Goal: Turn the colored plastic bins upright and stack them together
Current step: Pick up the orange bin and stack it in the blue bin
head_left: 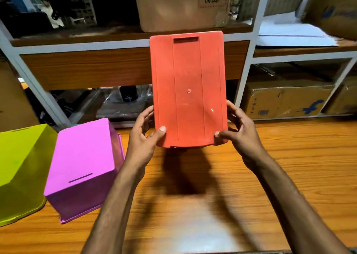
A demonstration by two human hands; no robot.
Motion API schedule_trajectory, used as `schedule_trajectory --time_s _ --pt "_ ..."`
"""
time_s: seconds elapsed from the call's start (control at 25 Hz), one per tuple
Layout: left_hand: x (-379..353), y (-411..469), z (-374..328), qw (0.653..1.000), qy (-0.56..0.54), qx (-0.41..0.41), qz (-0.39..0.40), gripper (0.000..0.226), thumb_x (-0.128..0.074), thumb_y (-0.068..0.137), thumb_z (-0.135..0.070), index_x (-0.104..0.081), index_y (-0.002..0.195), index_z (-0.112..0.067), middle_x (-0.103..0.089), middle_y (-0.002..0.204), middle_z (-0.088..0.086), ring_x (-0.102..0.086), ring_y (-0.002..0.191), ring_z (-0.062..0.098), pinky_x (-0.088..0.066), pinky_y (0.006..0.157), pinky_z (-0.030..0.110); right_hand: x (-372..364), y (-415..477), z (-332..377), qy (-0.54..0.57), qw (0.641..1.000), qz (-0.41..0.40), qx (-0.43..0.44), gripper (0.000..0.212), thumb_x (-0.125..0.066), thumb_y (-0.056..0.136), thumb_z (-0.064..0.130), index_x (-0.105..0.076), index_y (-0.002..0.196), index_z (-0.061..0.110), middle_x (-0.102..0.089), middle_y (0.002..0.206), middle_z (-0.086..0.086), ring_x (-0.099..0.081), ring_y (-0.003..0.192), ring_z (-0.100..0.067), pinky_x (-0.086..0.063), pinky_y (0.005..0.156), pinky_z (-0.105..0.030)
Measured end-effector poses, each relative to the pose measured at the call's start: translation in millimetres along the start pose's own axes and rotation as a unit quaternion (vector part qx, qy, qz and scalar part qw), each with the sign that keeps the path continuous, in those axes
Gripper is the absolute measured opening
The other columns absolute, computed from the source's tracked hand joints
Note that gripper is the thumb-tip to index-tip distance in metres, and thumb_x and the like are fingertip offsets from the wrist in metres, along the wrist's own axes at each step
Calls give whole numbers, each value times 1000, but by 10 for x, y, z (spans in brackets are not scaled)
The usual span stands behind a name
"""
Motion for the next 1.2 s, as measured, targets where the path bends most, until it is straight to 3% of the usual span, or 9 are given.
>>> schedule_trajectory --time_s 0.24,0.4,0.56,0.64,0.76,0.84,0.96,1.08,1.2 --pt "115 154 6 998 -61 29 -19 46 -63 97 -18 -55 142 -20 -67 135 -10 -62 123 2 -46 102 25 7 -30 242 32 997 66 37 81 -52 69 9 -51 149 22 -59 148 1 -53 138 -17 -47 106 -41" --pt "144 175 -28 986 -146 68 -32 52 -55 96 -54 -62 128 -14 -70 106 4 -62 89 10 -43 77 29 57 7 372 49 993 99 48 84 -47 62 12 -47 146 15 -61 143 -4 -59 123 -17 -45 78 -37" --pt "125 158 -163 979 -197 42 -16 56 -39 103 -56 -70 124 -15 -76 106 -1 -68 102 12 -51 87 26 61 -60 395 108 981 159 29 93 -36 61 3 -38 153 9 -54 151 -11 -52 138 -25 -43 107 -36" --pt "59 139 -171 977 -209 46 -2 69 -43 95 -66 -66 134 -13 -72 119 4 -61 117 20 -47 96 33 34 -97 419 65 979 190 35 93 -41 70 -1 -28 160 17 -45 160 2 -46 145 -17 -45 110 -31" --pt "-25 123 -160 974 -220 45 2 71 -47 89 -63 -63 137 -14 -72 124 2 -63 122 16 -52 96 30 54 -106 445 -21 981 183 52 85 -67 92 9 -26 161 34 -41 154 33 -50 135 5 -53 97 -20" --pt "-85 109 -190 978 -208 33 8 62 -46 90 -57 -63 134 -17 -75 123 -3 -67 119 10 -55 90 24 140 -94 439 -40 986 147 61 77 -70 94 13 -34 159 33 -49 150 28 -57 127 1 -57 96 -27" --pt "-167 124 -270 984 -173 10 32 37 -42 103 -33 -61 130 -17 -78 112 -7 -73 104 5 -58 80 20 375 -62 471 -38 994 11 105 48 -74 92 14 -61 139 17 -67 125 -13 -65 111 -37 -58 95 -47" --pt "-268 173 -284 989 -137 4 63 38 -55 97 -9 -59 135 -11 -76 117 -2 -73 101 9 -59 83 23 663 -106 504 -27 973 -177 145 16 -75 92 14 -68 107 15 -68 98 -19 -66 84 -20 -56 80 -33" --pt "-374 58 -87 998 -32 -8 54 50 -72 90 -12 -58 138 -17 -71 129 -4 -66 118 11 -52 101 27 838 -123 414 4 948 -290 134 11 -71 93 13 -66 102 19 -62 86 -4 -57 76 -10 -49 73 -27"
Point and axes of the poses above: each hand's wrist, its own y-axis towards the middle knuckle, its own x-axis out of the back of the hand, z = x × y, the point moved 10 cm from there along y, towards the middle knuckle
